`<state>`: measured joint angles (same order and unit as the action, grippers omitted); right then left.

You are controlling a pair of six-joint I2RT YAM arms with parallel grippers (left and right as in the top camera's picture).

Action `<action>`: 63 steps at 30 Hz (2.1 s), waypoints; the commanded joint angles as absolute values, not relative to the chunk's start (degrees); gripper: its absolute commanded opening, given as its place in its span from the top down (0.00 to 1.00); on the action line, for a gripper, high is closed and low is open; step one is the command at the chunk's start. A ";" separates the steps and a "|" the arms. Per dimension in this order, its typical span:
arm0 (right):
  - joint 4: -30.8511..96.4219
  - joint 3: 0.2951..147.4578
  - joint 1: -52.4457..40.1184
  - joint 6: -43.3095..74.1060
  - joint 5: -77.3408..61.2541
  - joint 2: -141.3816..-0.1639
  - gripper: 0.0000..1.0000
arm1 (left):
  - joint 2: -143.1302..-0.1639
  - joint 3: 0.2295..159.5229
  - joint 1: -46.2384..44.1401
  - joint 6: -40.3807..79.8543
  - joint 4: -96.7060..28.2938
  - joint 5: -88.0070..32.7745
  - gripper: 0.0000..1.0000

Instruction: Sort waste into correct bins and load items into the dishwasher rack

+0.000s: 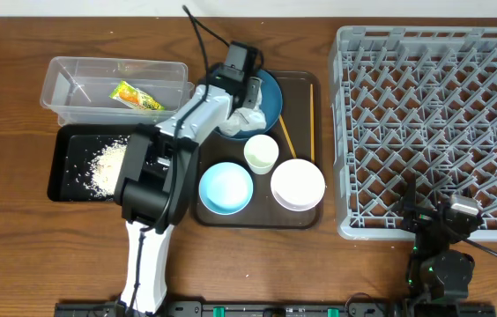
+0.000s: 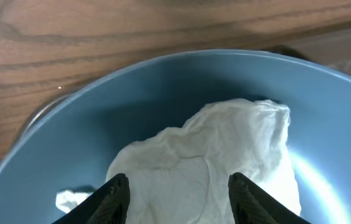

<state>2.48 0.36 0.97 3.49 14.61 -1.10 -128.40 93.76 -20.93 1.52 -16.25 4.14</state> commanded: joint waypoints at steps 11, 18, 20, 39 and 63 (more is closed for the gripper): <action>2.79 0.32 0.34 4.21 14.79 -1.13 0.01 | -131.83 93.97 -20.91 -0.36 -16.32 -1.96 0.55; 2.79 0.32 0.34 4.21 14.79 -1.13 0.01 | -130.98 93.97 -20.95 -0.34 -15.99 -1.96 0.92; 2.79 0.32 0.34 4.21 14.79 -1.13 0.01 | -130.19 93.97 -20.95 -0.23 -16.25 -1.98 0.94; 2.79 0.32 0.34 4.21 14.79 -1.13 0.01 | -112.57 93.97 -20.97 5.06 -25.50 -2.20 0.94; 2.79 0.32 0.34 4.21 14.79 -1.26 0.01 | -111.39 93.97 -20.67 5.04 -27.05 -1.76 0.94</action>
